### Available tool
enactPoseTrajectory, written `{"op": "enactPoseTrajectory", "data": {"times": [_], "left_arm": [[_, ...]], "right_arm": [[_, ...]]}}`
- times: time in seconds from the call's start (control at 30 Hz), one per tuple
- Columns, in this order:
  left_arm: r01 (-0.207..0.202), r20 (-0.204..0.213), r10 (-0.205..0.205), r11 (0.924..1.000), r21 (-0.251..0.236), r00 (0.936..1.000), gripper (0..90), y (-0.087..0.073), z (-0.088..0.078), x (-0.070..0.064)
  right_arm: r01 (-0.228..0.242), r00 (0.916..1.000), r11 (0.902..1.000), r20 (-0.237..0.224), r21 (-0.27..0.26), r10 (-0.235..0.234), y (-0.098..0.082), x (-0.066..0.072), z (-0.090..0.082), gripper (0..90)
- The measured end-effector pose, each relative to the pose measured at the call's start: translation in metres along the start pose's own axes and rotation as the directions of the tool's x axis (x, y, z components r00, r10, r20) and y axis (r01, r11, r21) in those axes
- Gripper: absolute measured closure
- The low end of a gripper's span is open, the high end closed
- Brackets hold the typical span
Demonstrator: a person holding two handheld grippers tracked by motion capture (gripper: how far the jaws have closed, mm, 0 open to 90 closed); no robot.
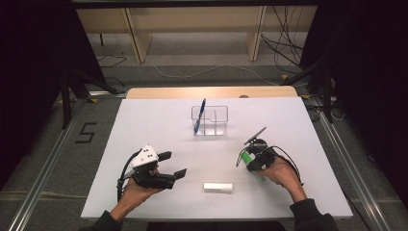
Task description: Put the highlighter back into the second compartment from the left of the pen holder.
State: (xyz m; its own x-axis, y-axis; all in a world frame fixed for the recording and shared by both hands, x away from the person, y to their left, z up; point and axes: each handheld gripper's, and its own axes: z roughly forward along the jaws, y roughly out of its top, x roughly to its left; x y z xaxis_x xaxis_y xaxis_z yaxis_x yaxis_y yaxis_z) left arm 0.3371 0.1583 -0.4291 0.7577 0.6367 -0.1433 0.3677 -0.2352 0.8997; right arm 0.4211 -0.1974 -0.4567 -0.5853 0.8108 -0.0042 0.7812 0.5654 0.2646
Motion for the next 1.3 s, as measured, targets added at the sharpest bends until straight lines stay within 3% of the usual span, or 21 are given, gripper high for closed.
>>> {"op": "enactPoseTrajectory", "data": {"times": [0.27,0.37,0.63,0.73,0.87,1.0,1.07,1.2,1.3], "left_arm": [[-0.002,0.003,0.002,1.0,0.002,1.0,15.8,-0.001,0.001,0.0],[0.0,0.003,0.0,1.0,0.002,1.0,15.8,-0.001,0.0,0.0],[0.001,0.0,-0.001,1.0,0.007,1.0,15.8,-0.002,0.001,0.001],[0.001,-0.002,0.0,1.0,0.008,1.0,15.8,-0.002,0.001,0.002],[0.006,-0.006,-0.006,0.9999,0.011,1.0,16.0,-0.002,0.001,0.002],[0.01,-0.01,-0.01,0.9999,0.008,0.9999,16.0,-0.002,0.001,0.003],[0.009,-0.012,-0.008,0.9999,0.006,0.9999,16.0,-0.002,0.0,0.004],[0.011,-0.014,-0.01,0.9999,0.009,0.9999,16.1,-0.002,0.0,0.005],[0.013,-0.012,-0.013,0.9998,0.011,0.9998,16.1,-0.003,0.001,0.005]], "right_arm": [[0.018,0.9997,0.9998,0.014,0.008,-0.018,0.0,0.002,-0.001,66.8],[0.055,0.9982,0.9985,0.023,-0.001,-0.055,0.0,0.003,-0.001,66.9],[0.14,0.9891,0.988,0.056,-0.065,-0.136,0.0,0.018,-0.013,67.0],[0.172,0.9839,0.9788,0.068,-0.111,-0.165,-0.001,0.023,-0.021,67.1],[0.252,0.9657,0.9523,0.106,-0.172,-0.237,-0.004,0.031,-0.029,67.1],[0.335,0.9398,0.9151,0.151,-0.225,-0.306,-0.008,0.037,-0.034,67.1],[0.355,0.9325,0.902,0.163,-0.246,-0.323,-0.01,0.039,-0.037,67.1],[0.418,0.9055,0.8629,0.208,-0.284,-0.37,-0.014,0.046,-0.042,67.1],[0.475,0.8761,0.8288,0.248,-0.296,-0.413,-0.016,0.052,-0.045,67.1]]}}
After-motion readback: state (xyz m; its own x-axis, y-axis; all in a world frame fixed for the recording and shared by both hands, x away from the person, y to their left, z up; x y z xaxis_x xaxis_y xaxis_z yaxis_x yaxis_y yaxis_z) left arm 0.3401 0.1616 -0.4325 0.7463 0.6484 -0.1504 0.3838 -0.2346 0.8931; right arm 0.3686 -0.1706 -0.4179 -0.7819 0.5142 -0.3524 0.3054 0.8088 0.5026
